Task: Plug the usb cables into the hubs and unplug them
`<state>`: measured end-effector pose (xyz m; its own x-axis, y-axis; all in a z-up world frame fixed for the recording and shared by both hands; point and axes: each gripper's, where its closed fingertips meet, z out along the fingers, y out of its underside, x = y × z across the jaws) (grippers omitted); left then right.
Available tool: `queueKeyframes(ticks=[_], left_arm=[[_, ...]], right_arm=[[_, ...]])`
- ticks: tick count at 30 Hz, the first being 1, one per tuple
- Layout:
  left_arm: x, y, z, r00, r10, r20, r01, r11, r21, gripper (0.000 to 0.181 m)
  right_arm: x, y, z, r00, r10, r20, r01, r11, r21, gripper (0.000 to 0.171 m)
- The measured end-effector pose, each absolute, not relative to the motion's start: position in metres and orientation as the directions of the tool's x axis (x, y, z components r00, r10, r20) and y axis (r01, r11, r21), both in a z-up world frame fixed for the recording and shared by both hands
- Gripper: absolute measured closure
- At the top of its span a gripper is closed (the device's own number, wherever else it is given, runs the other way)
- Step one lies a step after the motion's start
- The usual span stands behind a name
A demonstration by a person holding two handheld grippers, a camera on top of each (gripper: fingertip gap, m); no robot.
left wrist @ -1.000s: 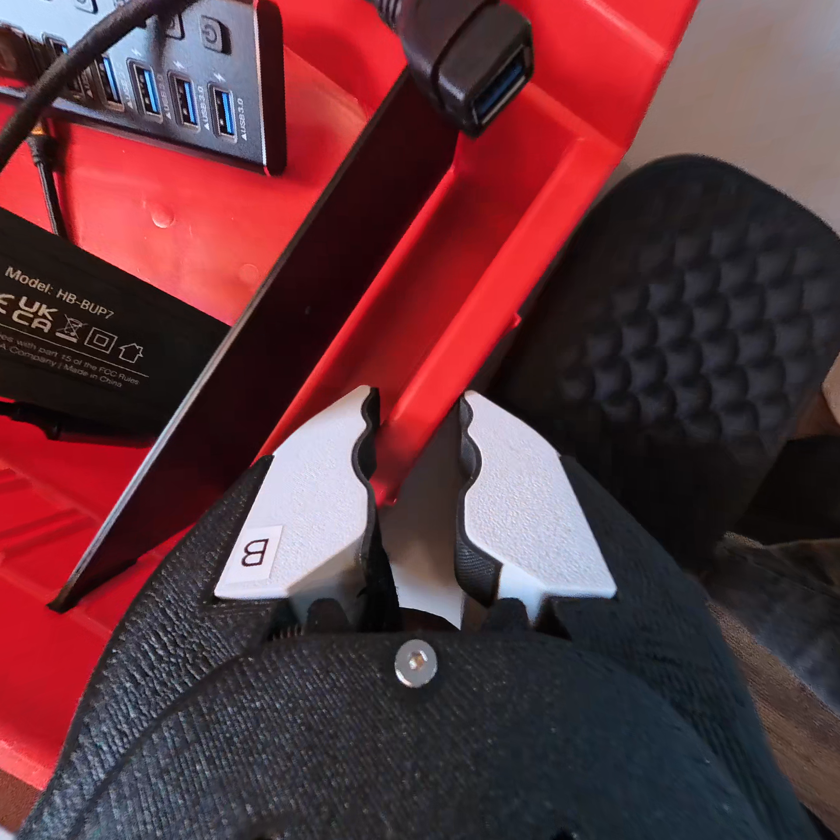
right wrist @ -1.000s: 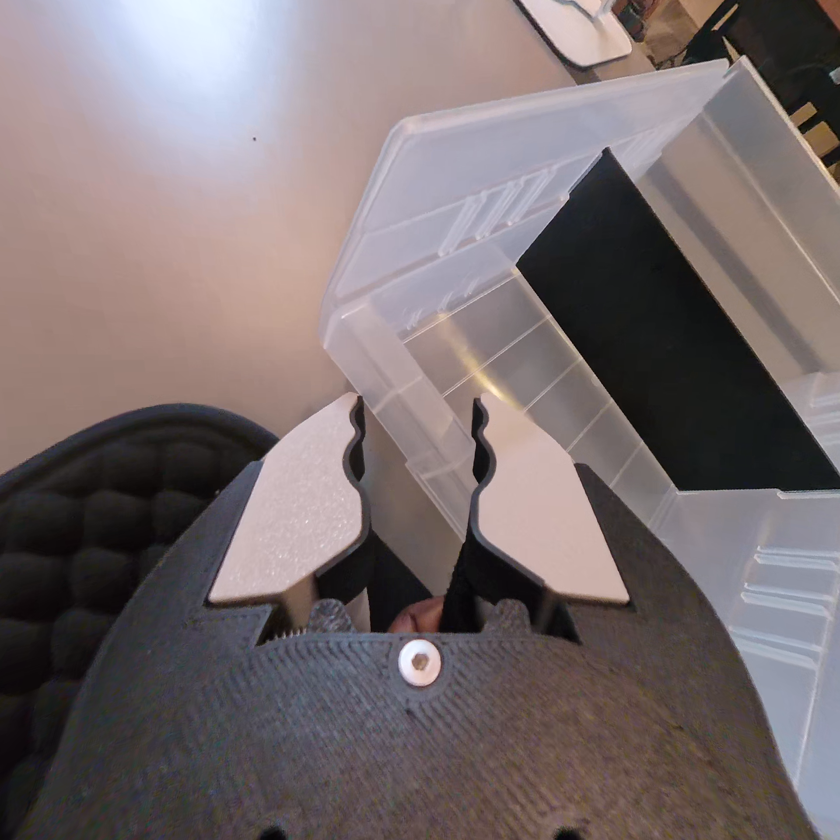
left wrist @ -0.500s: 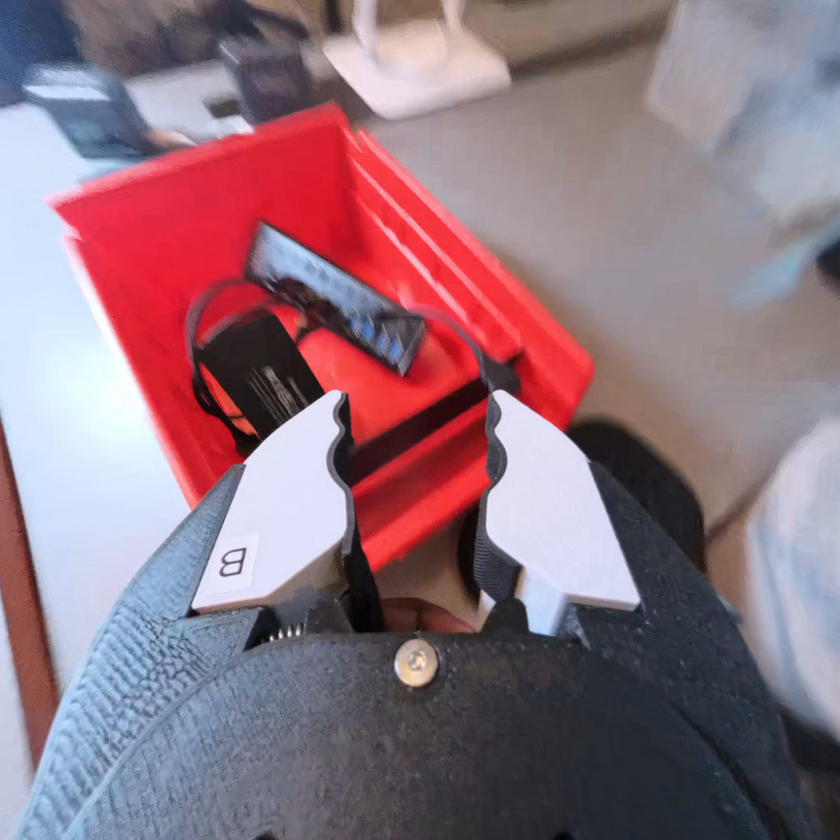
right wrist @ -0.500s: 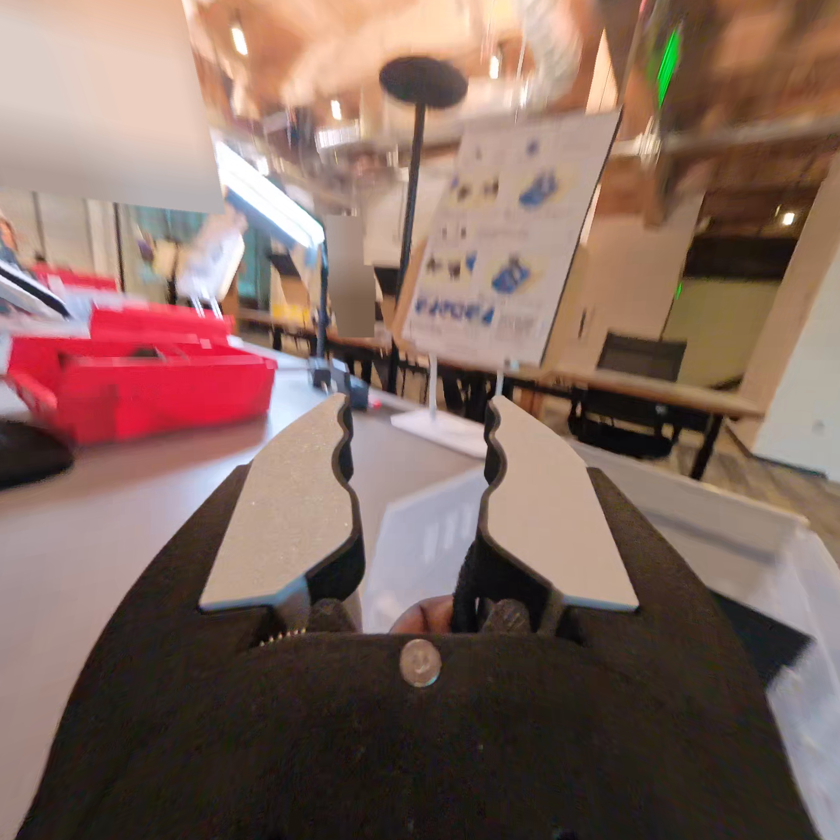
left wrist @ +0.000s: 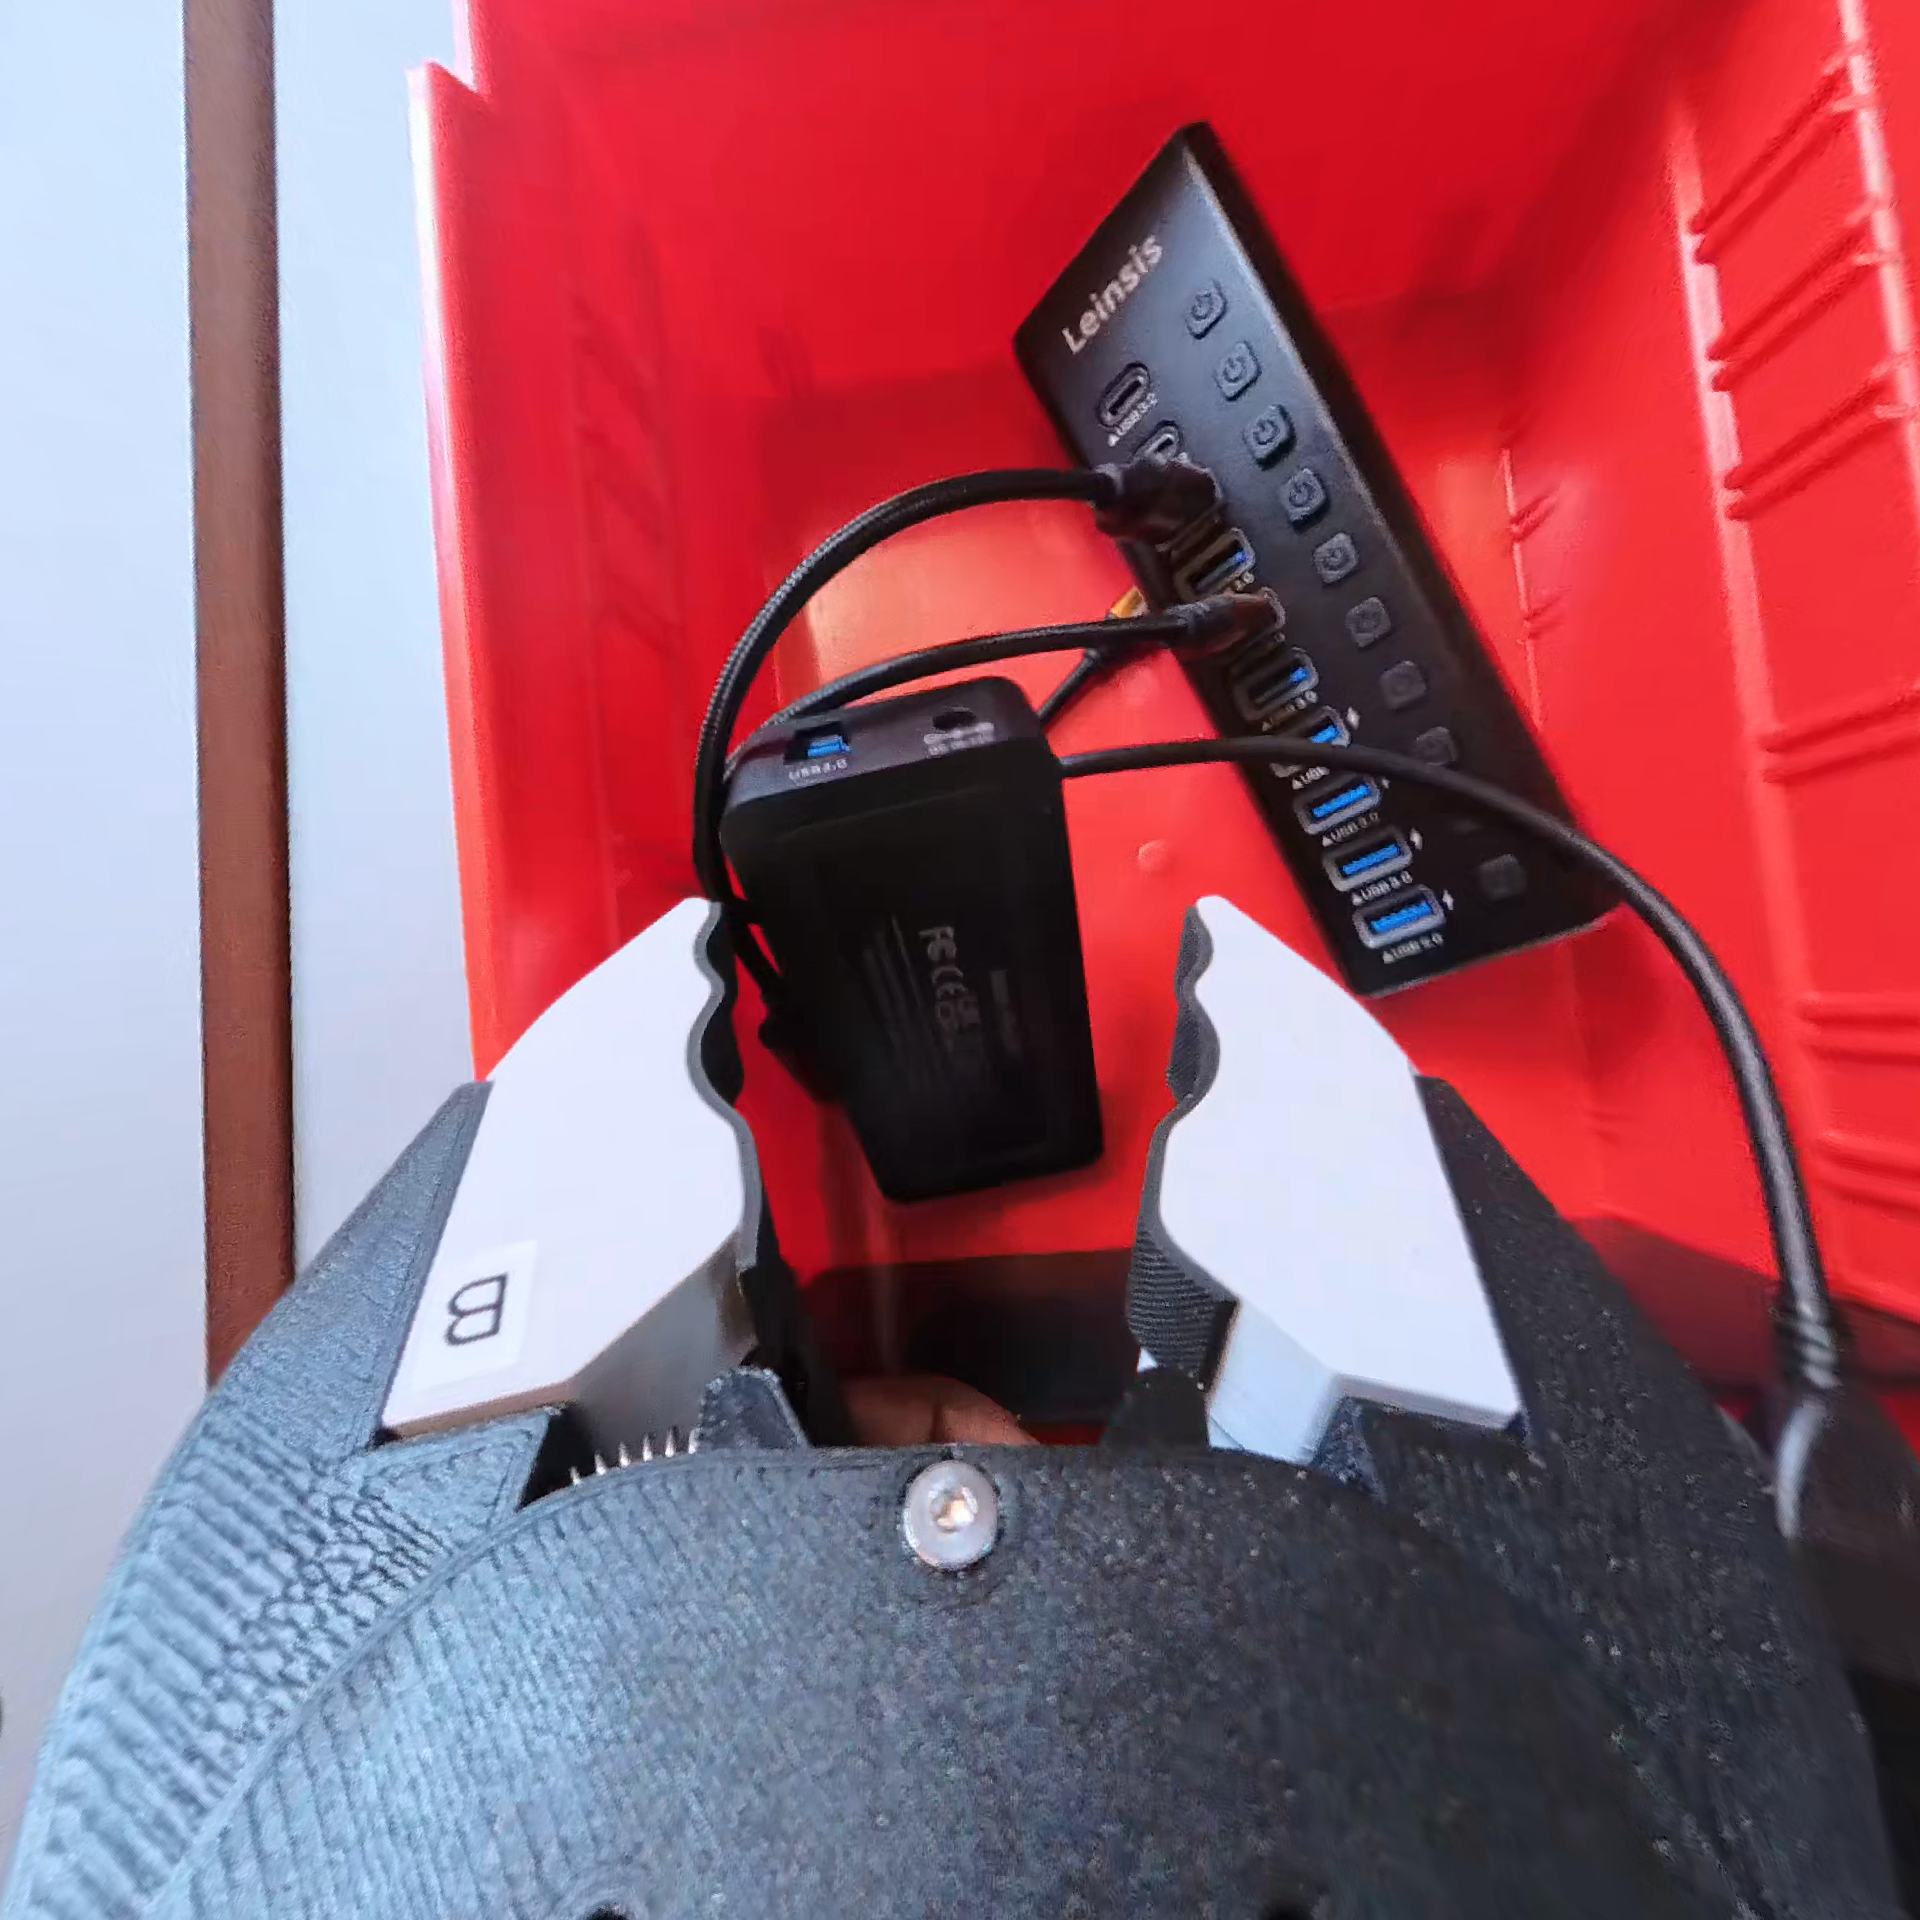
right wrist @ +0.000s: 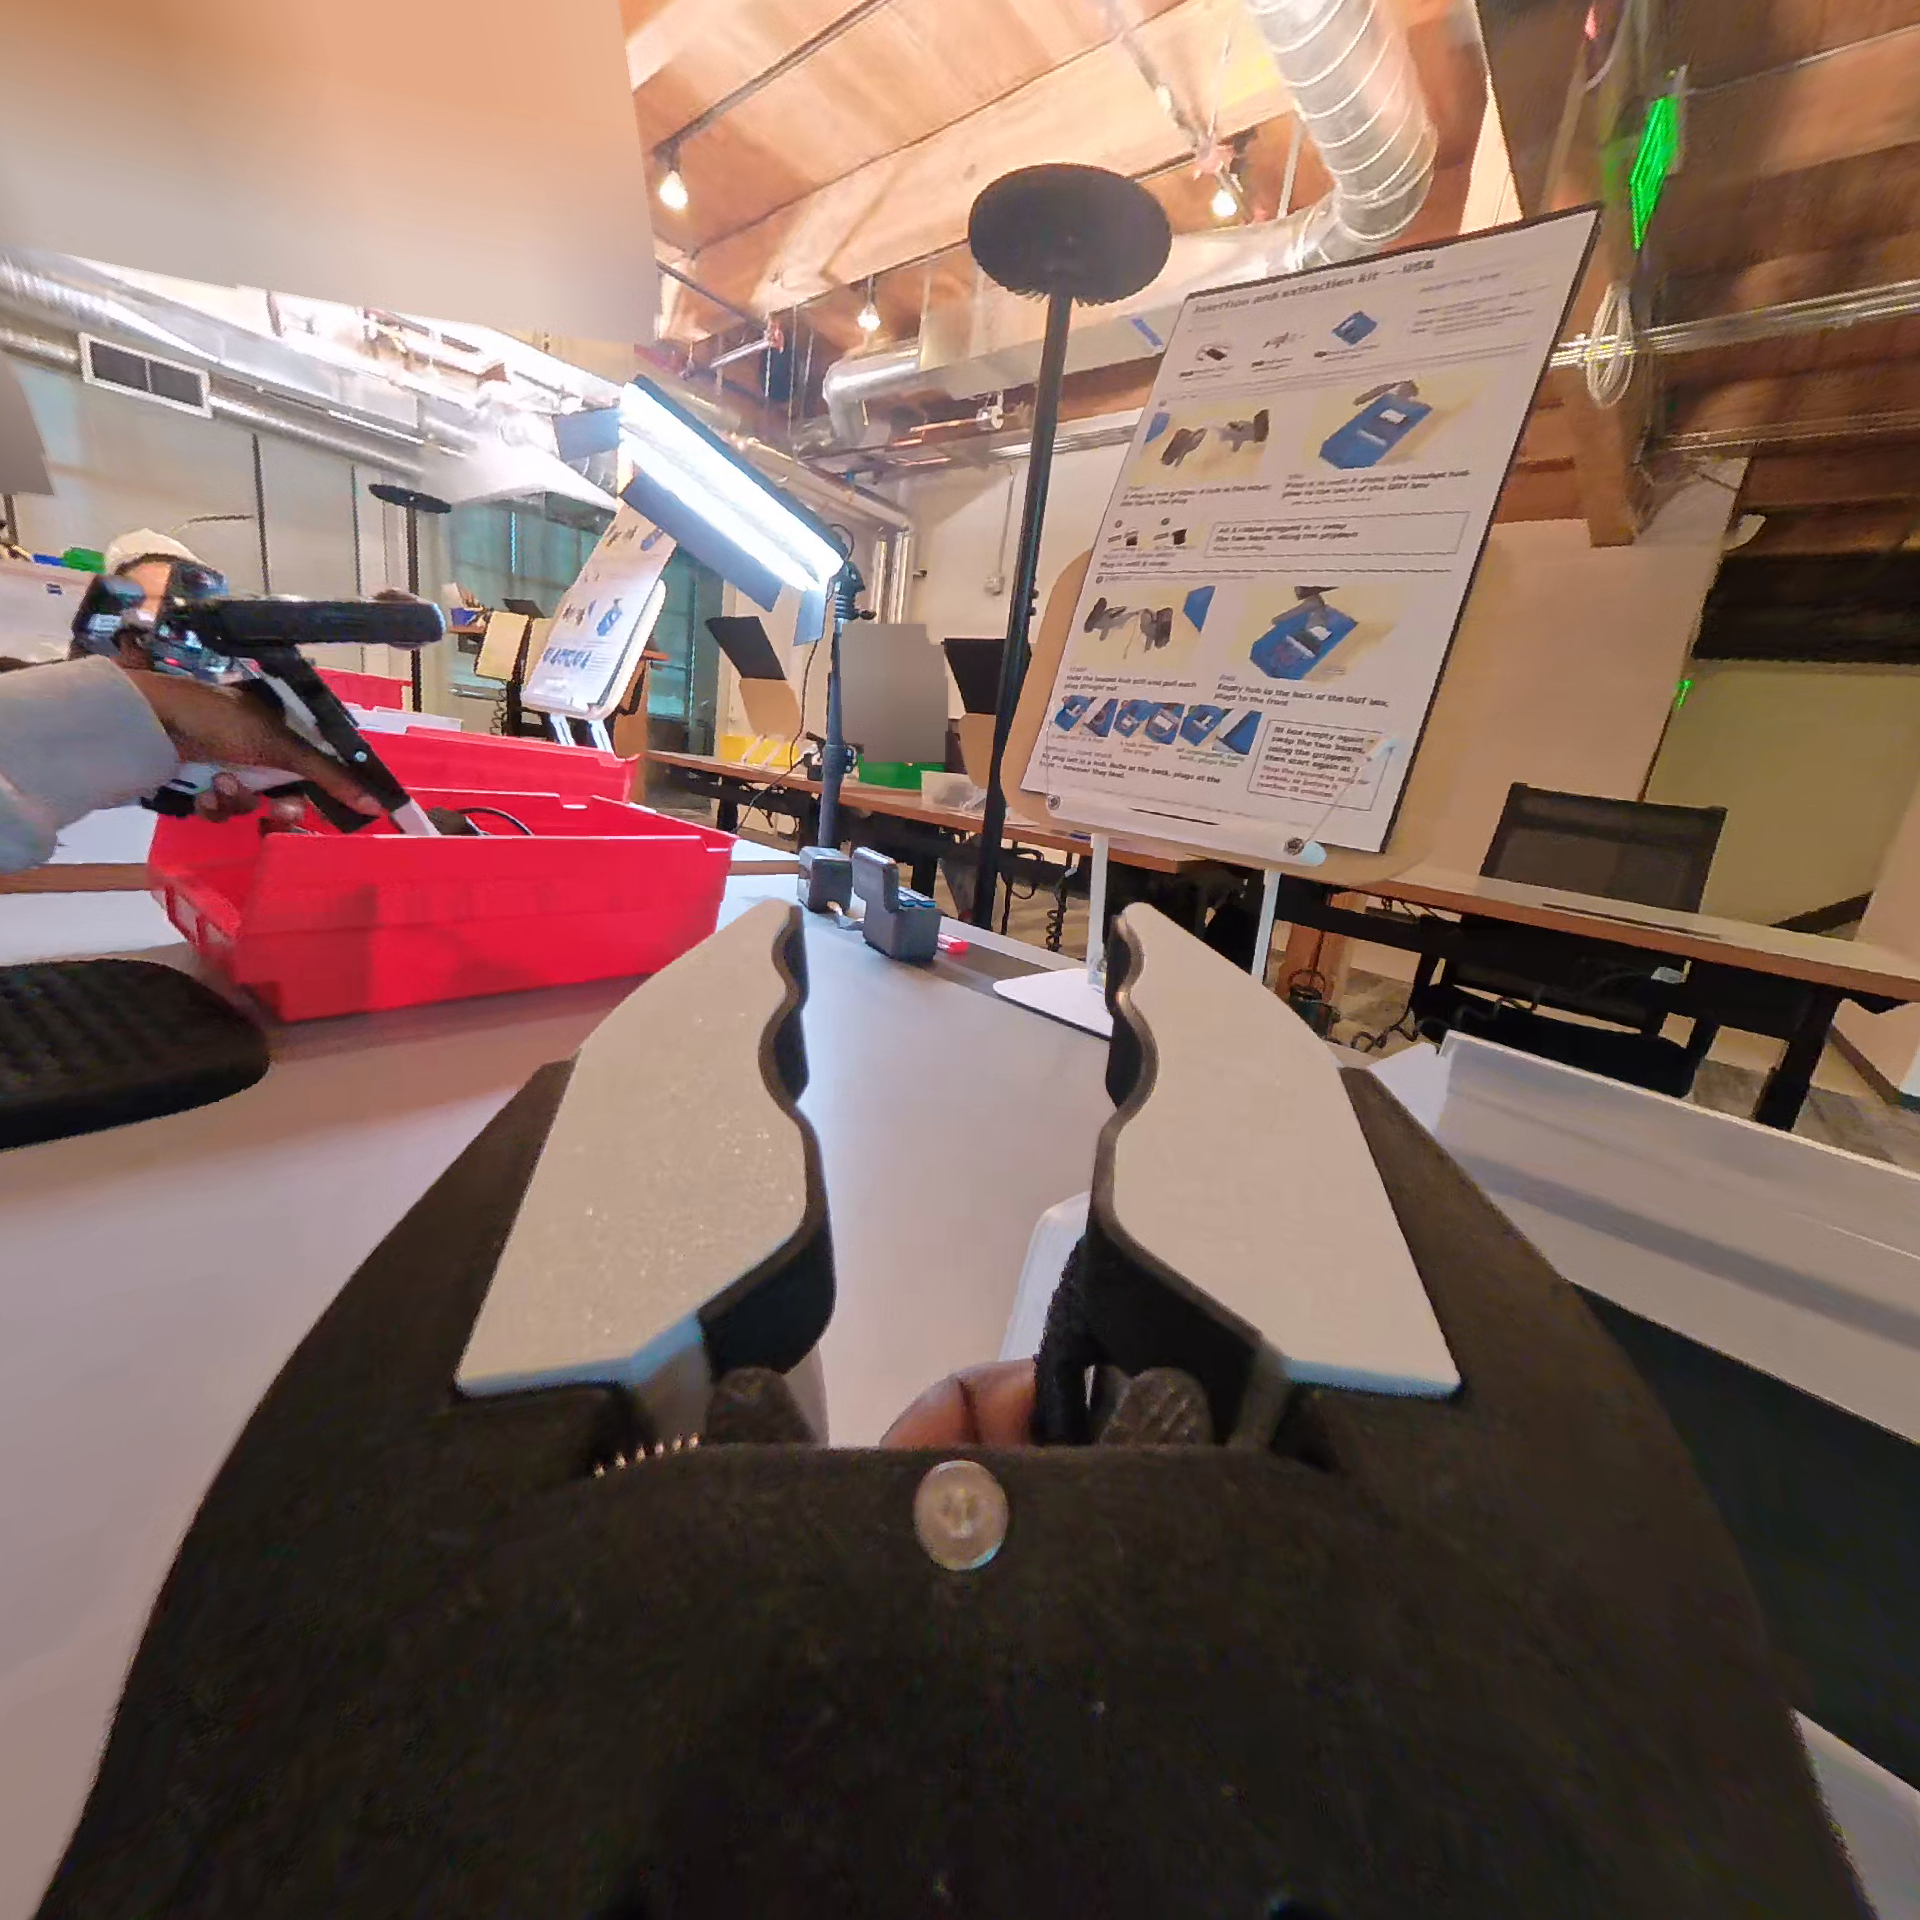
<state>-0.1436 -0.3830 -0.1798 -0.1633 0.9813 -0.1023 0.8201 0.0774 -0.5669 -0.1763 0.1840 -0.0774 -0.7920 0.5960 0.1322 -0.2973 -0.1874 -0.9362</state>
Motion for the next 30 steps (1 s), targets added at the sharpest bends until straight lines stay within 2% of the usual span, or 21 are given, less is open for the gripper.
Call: queueKeyframes(ticks=[1, 3, 6, 10, 15, 19, 22, 25, 30], left_arm=[[-0.145, -0.387, -0.183, -0.175, 0.977, -0.119, 0.824, 0.08, -0.561, 0.101], [-0.147, -0.397, -0.19, -0.188, 0.963, -0.193, 0.841, 0.056, -0.539, 0.112], [-0.15, -0.4, -0.193, -0.197, 0.953, -0.231, 0.839, 0.041, -0.542, 0.115], [-0.149, -0.388, -0.174, -0.187, 0.97, -0.153, 0.757, 0.043, -0.652, 0.117], [-0.141, -0.369, -0.114, -0.139, 0.986, -0.095, 0.602, 0.008, -0.799, 0.119], [-0.142, -0.335, -0.052, 0.025, 0.999, -0.043, 0.358, -0.049, -0.932, 0.12], [-0.138, -0.294, -0.008, 0.188, 0.982, -0.027, 0.129, -0.052, -0.99, 0.119], [-0.134, -0.247, 0.022, 0.326, 0.945, -0.017, -0.057, 0.002, -0.998, 0.12], [-0.135, -0.156, 0.035, 0.555, 0.828, -0.074, -0.212, 0.055, -0.976, 0.12]], right_arm=[[-0.177, 0.183, -0.079, -0.79, 0.598, 0.137, -0.296, -0.177, -0.938, 0.115], [-0.178, 0.18, -0.083, -0.789, 0.596, 0.15, -0.295, -0.153, -0.943, 0.115], [-0.179, 0.175, -0.089, -0.783, 0.596, 0.177, -0.295, -0.107, -0.949, 0.115], [-0.183, 0.176, -0.091, -0.768, 0.612, 0.186, -0.3, -0.088, -0.95, 0.116], [-0.184, 0.178, -0.09, -0.754, 0.628, 0.192, -0.314, -0.088, -0.945, 0.118], [-0.184, 0.178, -0.089, -0.746, 0.635, 0.201, -0.324, -0.083, -0.942, 0.119], [-0.183, 0.177, -0.088, -0.752, 0.63, 0.195, -0.322, -0.093, -0.942, 0.12], [-0.179, 0.174, -0.088, -0.783, 0.599, 0.169, -0.284, -0.102, -0.953, 0.126], [-0.158, 0.155, -0.076, -0.896, 0.435, 0.086, -0.184, -0.189, -0.964, 0.133]])
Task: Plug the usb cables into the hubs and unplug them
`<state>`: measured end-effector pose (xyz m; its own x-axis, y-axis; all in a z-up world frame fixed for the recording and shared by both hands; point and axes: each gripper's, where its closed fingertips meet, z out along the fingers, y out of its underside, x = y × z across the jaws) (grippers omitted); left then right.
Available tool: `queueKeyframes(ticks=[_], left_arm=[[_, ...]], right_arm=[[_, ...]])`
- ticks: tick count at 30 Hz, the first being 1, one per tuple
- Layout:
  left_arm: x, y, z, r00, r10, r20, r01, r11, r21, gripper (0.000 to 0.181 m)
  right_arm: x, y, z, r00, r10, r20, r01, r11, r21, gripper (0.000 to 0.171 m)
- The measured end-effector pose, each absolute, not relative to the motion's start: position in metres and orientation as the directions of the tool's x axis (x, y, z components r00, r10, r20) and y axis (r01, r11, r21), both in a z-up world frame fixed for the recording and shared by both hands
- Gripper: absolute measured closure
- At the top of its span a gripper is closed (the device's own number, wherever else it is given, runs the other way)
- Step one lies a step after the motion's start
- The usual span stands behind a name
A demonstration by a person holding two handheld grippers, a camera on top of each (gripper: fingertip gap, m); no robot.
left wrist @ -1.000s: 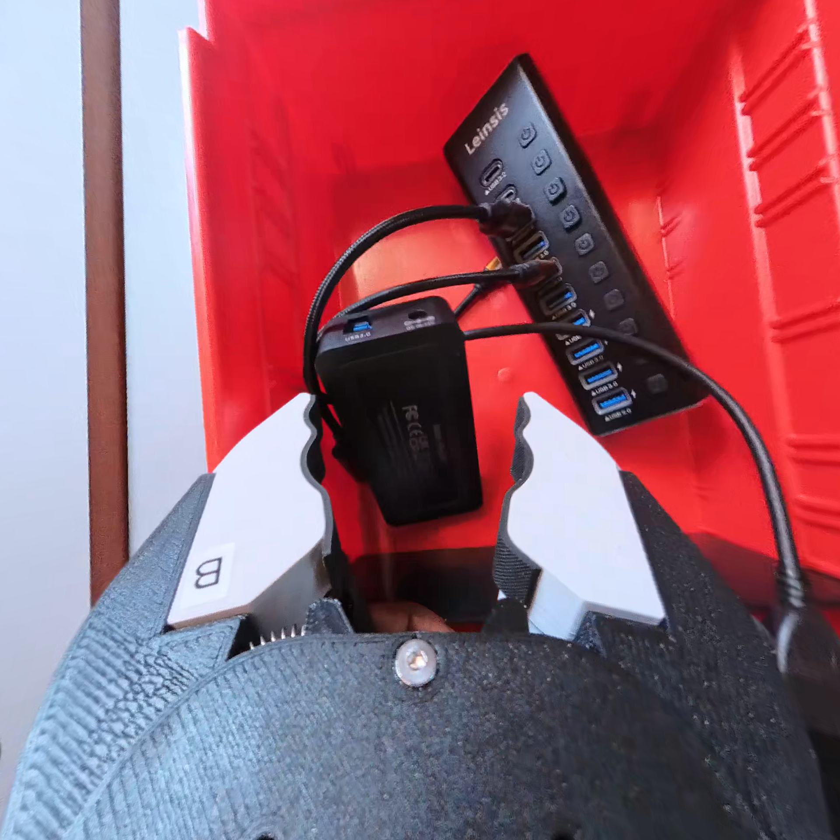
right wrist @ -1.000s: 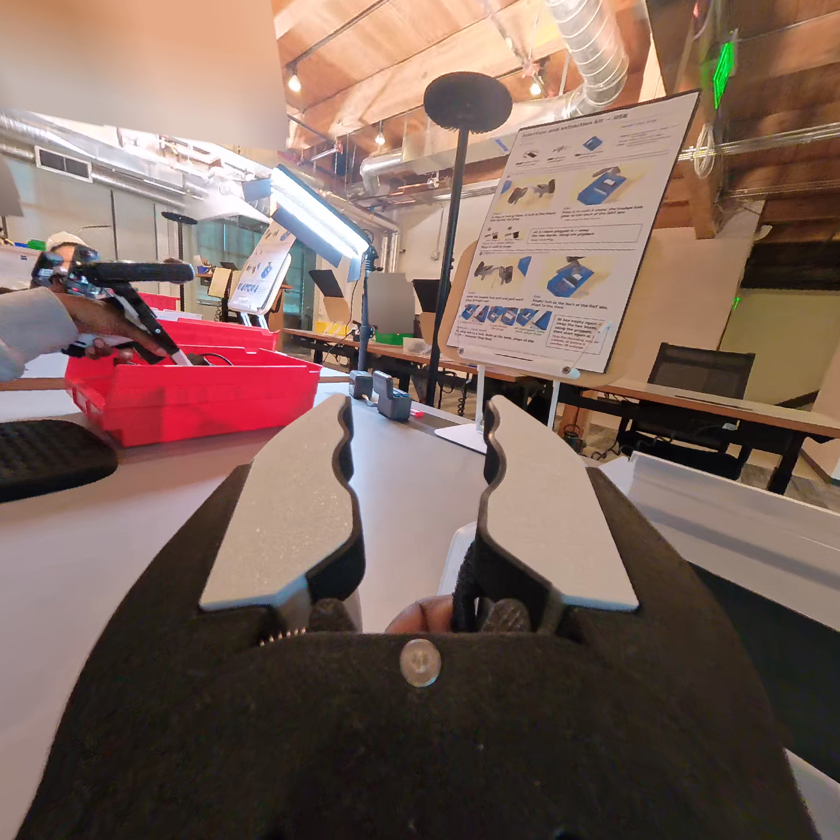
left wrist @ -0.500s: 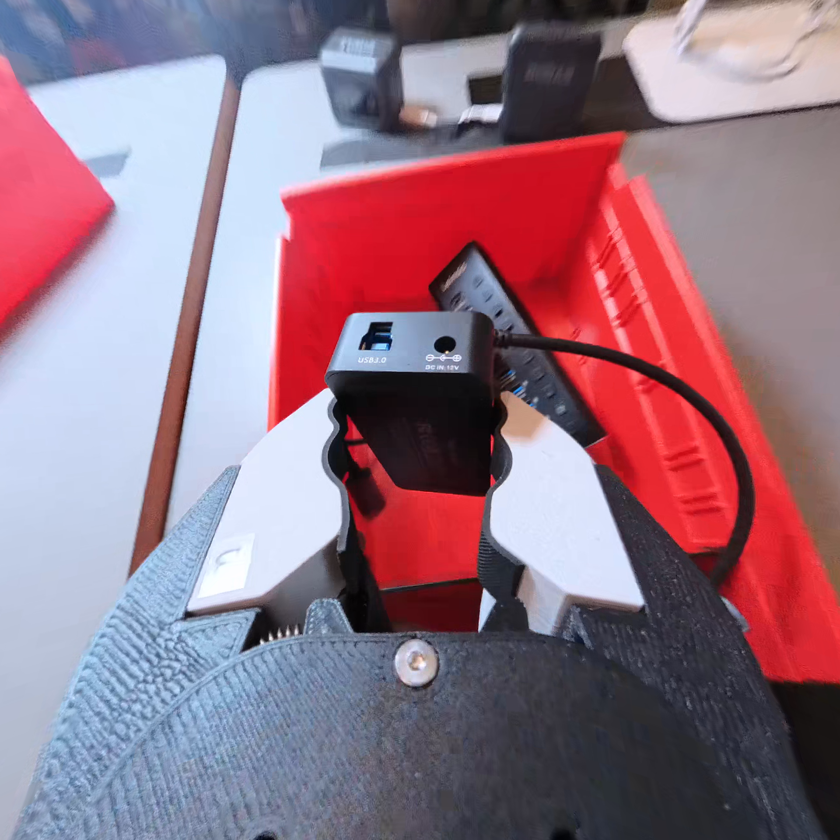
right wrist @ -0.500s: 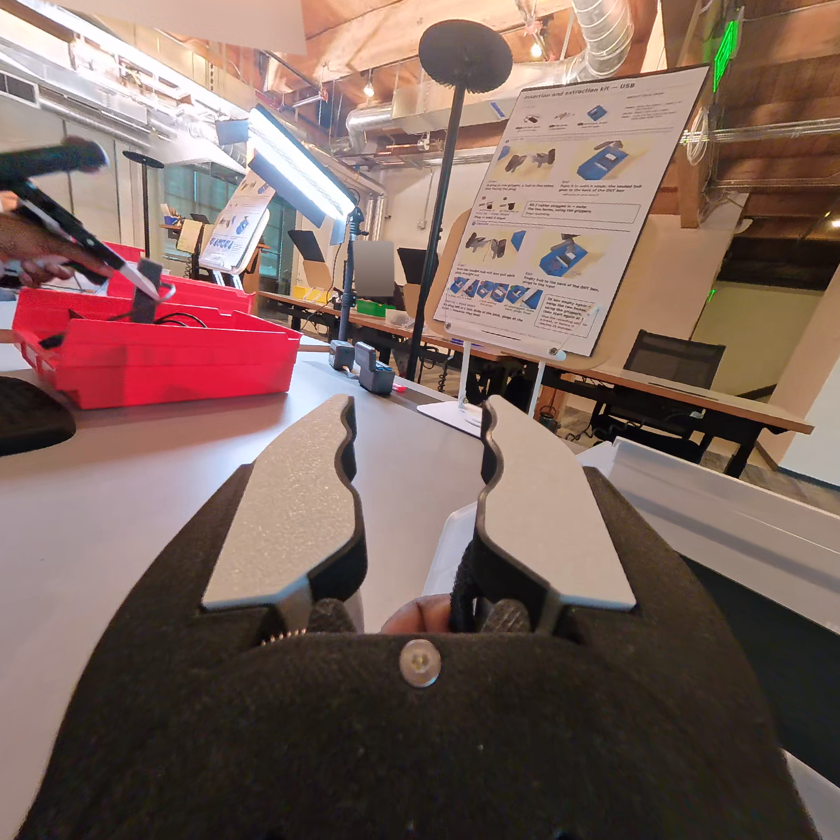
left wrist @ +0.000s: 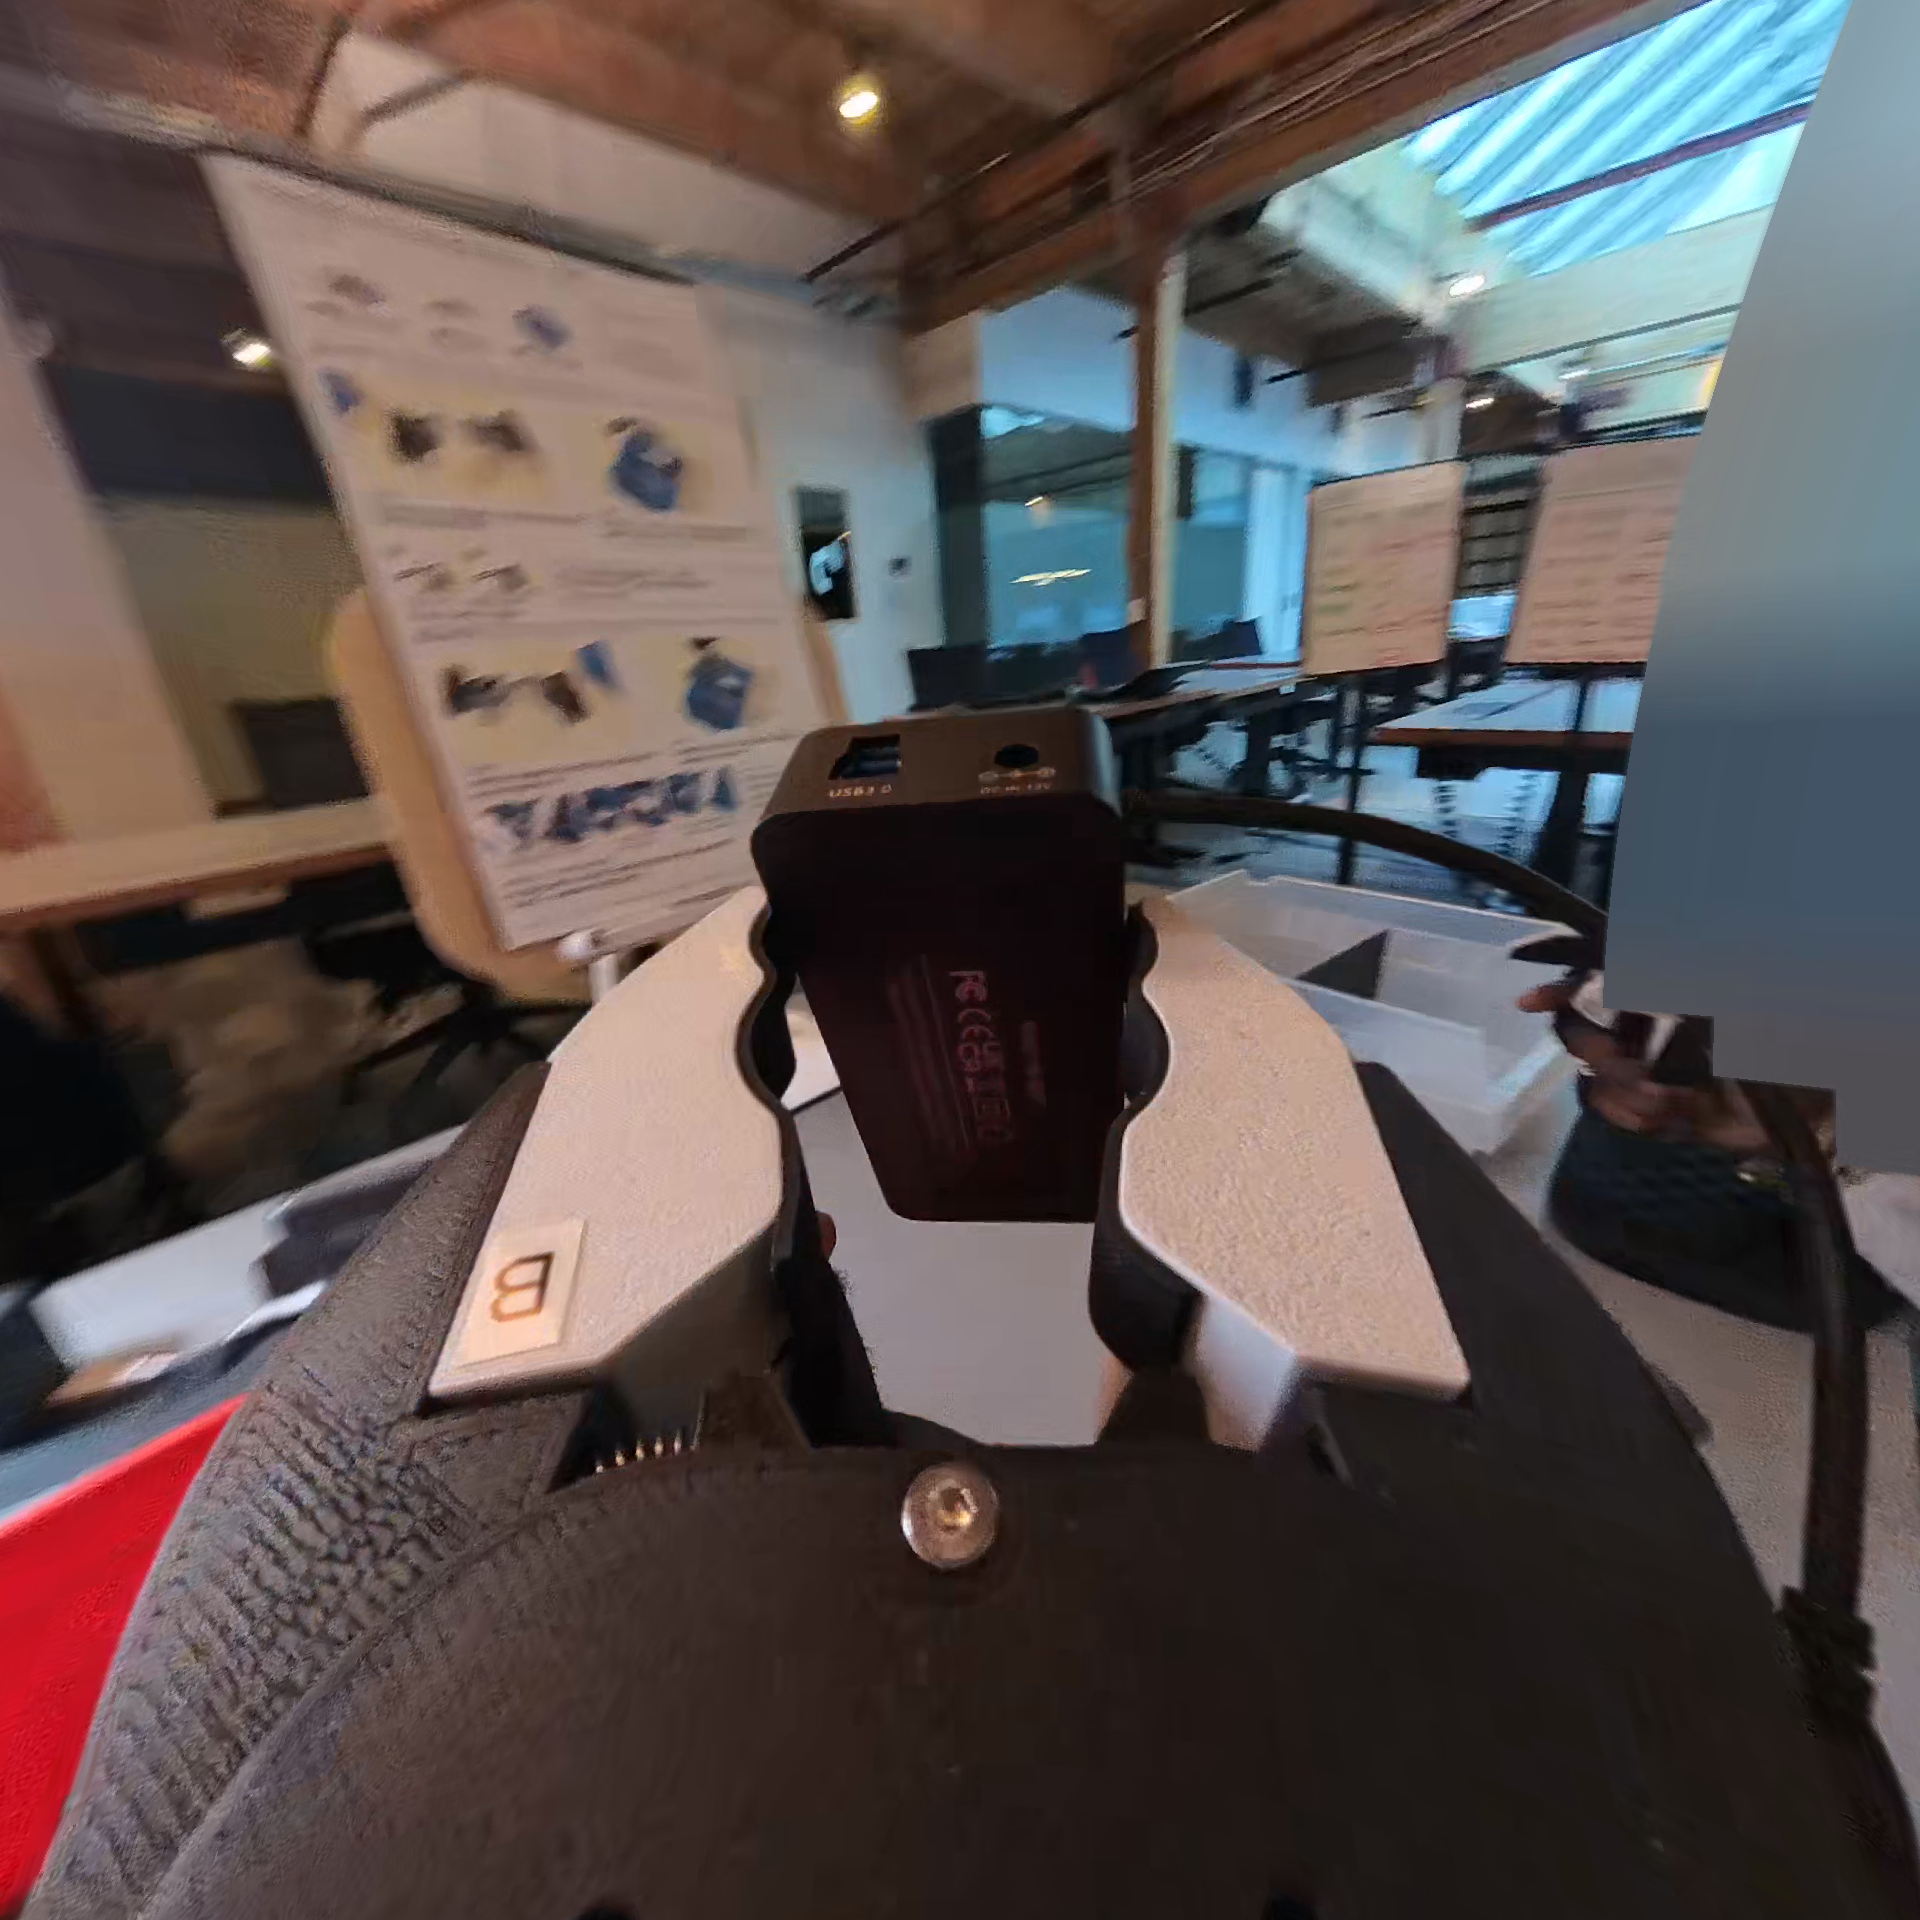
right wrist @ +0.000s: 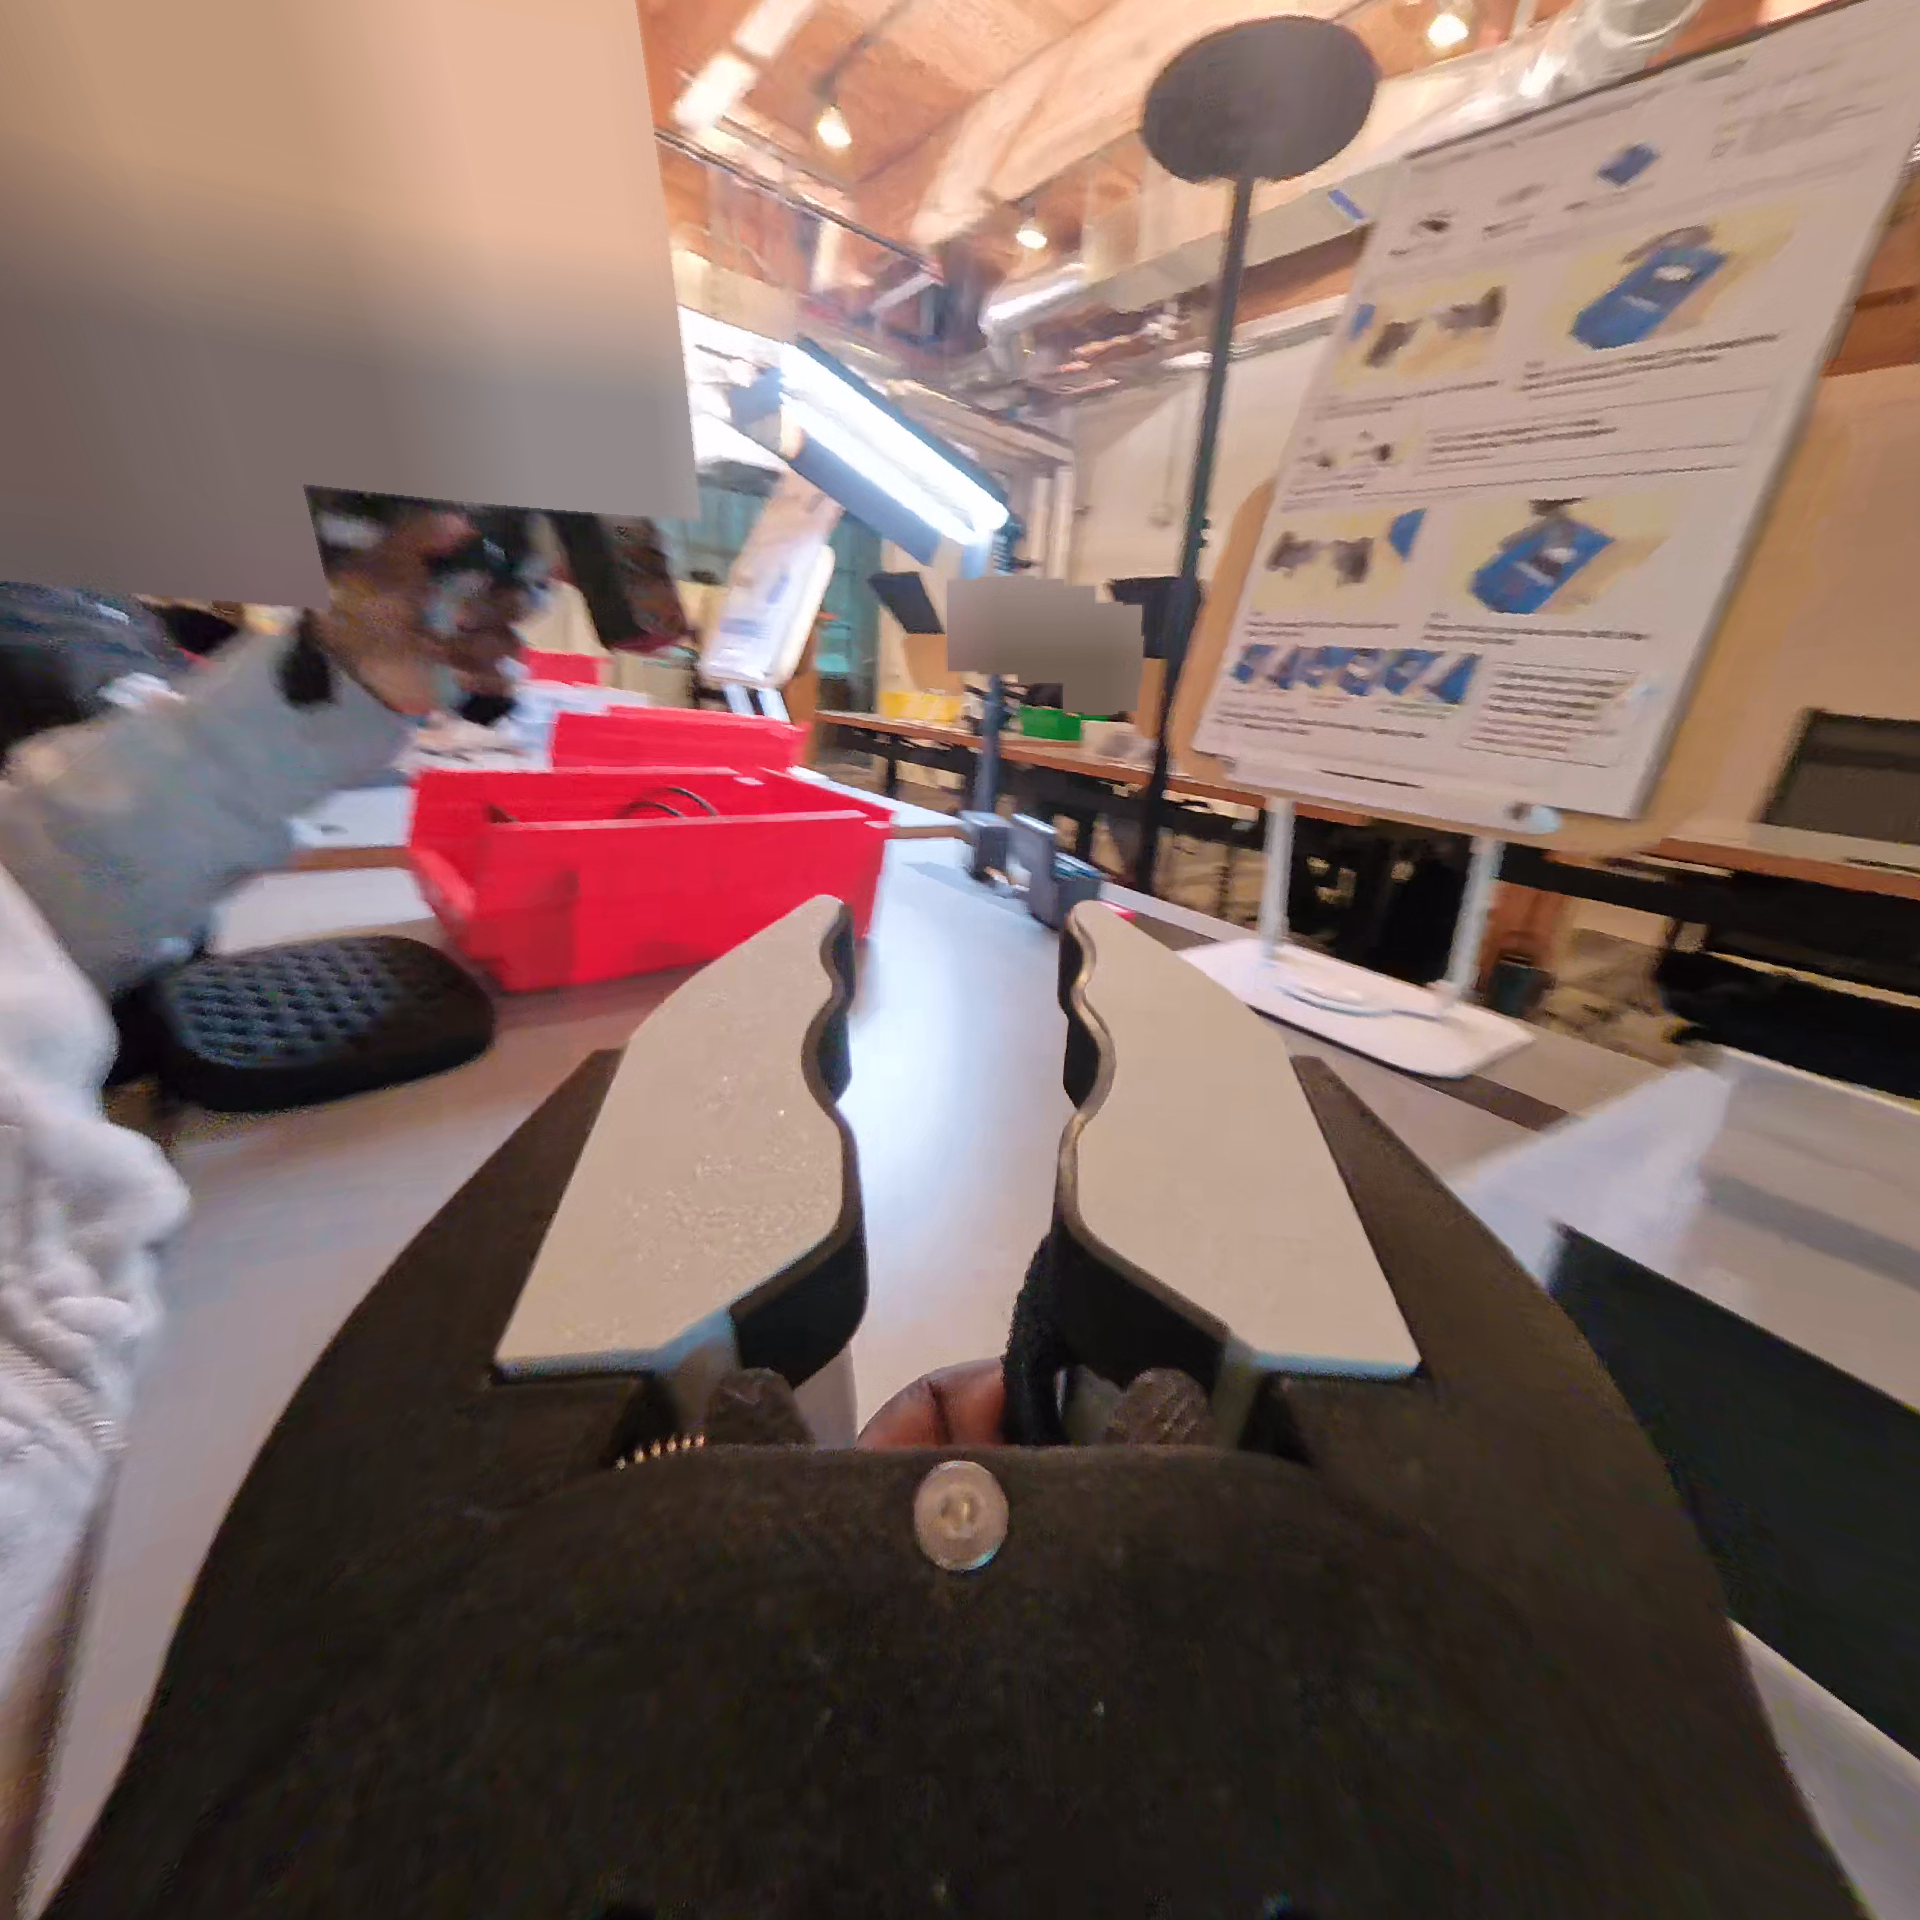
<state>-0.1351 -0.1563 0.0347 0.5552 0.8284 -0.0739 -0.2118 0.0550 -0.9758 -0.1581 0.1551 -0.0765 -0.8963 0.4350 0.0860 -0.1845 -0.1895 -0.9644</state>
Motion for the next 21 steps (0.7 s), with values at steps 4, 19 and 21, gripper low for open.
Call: queueKeyframes(ticks=[4, 19, 21], left_arm=[[-0.139, -0.083, 0.009, 0.671, 0.719, -0.183, -0.27, 0.007, -0.963, 0.12], [-0.135, -0.002, -0.122, 0.88, 0.455, -0.137, -0.082, -0.137, -0.987, 0.12], [-0.132, -0.005, -0.13, 0.897, 0.434, -0.081, -0.038, -0.108, -0.993, 0.12]], right_arm=[[-0.134, 0.12, -0.052, -0.968, 0.25, 0.033, -0.097, -0.249, -0.964, 0.135], [-0.113, 0.013, -0.1, -0.969, -0.202, -0.14, 0.125, 0.085, -0.989, 0.134], [-0.116, 0.011, -0.111, -0.97, -0.191, -0.153, 0.133, 0.112, -0.985, 0.135]])
